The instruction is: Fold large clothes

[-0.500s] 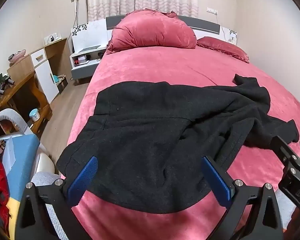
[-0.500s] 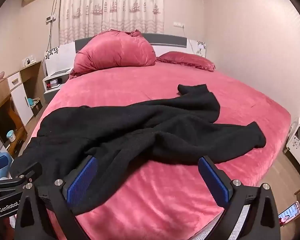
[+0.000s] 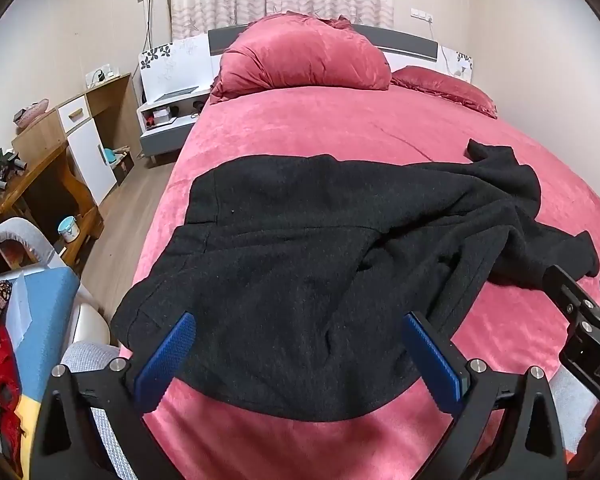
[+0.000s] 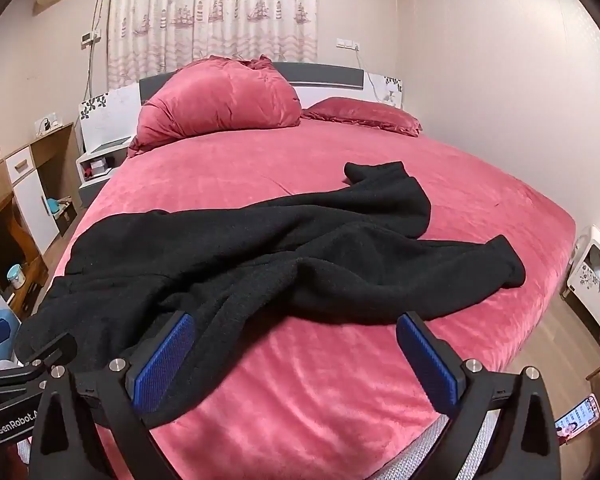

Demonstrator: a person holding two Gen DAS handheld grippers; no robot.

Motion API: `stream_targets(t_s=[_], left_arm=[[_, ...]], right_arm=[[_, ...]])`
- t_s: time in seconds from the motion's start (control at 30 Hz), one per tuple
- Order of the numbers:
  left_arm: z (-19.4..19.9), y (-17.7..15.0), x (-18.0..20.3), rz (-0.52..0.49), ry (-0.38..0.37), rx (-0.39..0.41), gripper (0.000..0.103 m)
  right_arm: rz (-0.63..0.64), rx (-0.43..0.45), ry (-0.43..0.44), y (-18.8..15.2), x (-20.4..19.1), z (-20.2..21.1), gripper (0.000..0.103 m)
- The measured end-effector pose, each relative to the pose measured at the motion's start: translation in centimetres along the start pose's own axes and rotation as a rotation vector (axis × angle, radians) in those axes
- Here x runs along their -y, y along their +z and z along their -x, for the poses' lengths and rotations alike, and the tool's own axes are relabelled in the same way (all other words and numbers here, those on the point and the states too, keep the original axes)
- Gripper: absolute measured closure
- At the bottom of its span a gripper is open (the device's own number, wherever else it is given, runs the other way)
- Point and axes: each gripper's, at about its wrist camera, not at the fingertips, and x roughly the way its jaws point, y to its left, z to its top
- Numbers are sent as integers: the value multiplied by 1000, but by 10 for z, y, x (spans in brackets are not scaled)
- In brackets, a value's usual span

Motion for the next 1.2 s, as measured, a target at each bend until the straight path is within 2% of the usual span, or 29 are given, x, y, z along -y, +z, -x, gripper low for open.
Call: stream_targets(t_s=[1.2], left_arm=[[-13,-3,-9,17,17,-51,0]], right_arm=[[-2,-6,4,0,2,0,0]])
